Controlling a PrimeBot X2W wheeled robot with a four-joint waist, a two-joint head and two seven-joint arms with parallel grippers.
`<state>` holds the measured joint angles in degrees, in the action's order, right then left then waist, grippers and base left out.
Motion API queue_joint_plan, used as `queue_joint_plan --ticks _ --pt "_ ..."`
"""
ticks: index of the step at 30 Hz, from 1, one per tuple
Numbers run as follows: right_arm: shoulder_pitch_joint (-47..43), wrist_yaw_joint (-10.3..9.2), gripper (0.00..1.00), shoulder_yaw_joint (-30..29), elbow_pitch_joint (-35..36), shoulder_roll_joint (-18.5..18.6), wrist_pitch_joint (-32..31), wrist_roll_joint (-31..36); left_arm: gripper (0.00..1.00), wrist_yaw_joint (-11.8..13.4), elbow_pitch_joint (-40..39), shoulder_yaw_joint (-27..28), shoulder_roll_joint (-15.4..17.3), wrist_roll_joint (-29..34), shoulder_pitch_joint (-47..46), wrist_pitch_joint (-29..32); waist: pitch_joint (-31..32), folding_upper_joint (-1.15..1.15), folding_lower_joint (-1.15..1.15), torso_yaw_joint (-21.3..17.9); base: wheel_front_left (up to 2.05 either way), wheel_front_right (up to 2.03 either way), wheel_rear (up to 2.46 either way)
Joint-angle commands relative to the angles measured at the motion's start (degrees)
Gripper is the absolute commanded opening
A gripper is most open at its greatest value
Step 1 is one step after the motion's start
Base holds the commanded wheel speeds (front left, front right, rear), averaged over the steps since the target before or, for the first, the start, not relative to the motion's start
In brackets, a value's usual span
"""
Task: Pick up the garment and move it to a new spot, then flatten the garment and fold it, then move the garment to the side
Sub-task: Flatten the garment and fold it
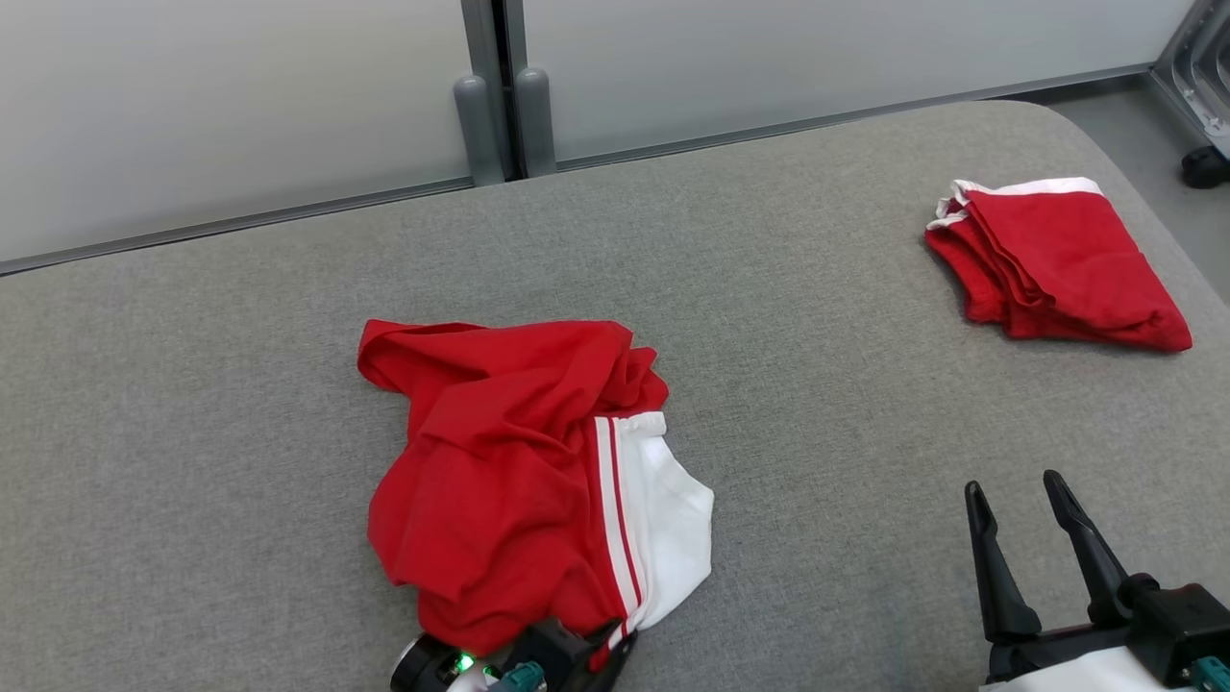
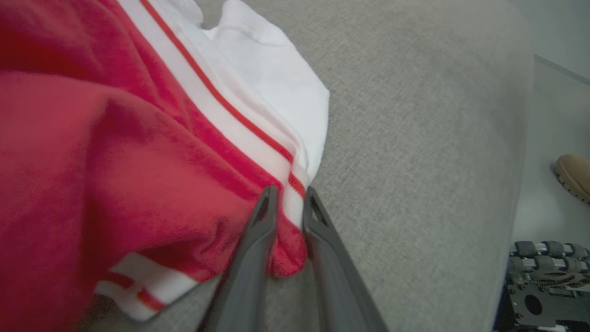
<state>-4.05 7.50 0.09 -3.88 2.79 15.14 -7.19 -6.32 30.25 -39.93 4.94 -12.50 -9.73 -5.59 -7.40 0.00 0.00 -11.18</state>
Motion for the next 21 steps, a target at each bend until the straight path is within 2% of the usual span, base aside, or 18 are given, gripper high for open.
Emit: queue_joint_plan --ticks 1,6,8,12,17,21 --pt "0.4 -0.01 1.00 -0.4 0.0 0.2 0.0 -0.4 0.00 -0.3 0.4 0.1 0.2 -1.0 0.0 -0.3 0.4 0.00 0.00 0.4 0.00 0.00 0.00" --pt "-0.5 -0.01 1.00 -1.1 -0.1 0.3 0.0 0.1 0.00 -0.5 -5.4 2.4 -0.4 -5.8 1.2 -1.1 1.6 0.00 0.00 1.5 0.00 0.00 0.00" --pt "-1.0 -0.01 1.00 -1.4 -0.1 0.3 0.0 0.4 0.00 -0.5 -11.6 4.0 -0.4 -9.0 3.1 -0.2 2.4 0.00 0.00 2.3 0.00 0.00 0.00" --pt "-1.9 -0.01 1.00 -1.8 -0.2 0.3 0.0 0.6 0.00 0.3 -28.2 7.1 2.2 -14.2 6.7 4.3 4.0 0.00 0.00 4.1 0.00 0.00 0.00" --pt "-2.4 -0.01 1.00 -1.1 -0.6 0.3 0.0 0.6 0.00 3.7 -47.0 12.1 6.1 -17.4 8.9 10.1 5.9 0.00 0.00 5.8 0.00 0.00 0.00" --pt "-2.2 -0.01 1.00 -0.5 -1.0 0.3 0.0 0.8 0.00 5.3 -56.5 14.8 7.3 -19.7 7.1 13.7 6.9 0.00 0.00 6.4 0.00 0.00 0.00"
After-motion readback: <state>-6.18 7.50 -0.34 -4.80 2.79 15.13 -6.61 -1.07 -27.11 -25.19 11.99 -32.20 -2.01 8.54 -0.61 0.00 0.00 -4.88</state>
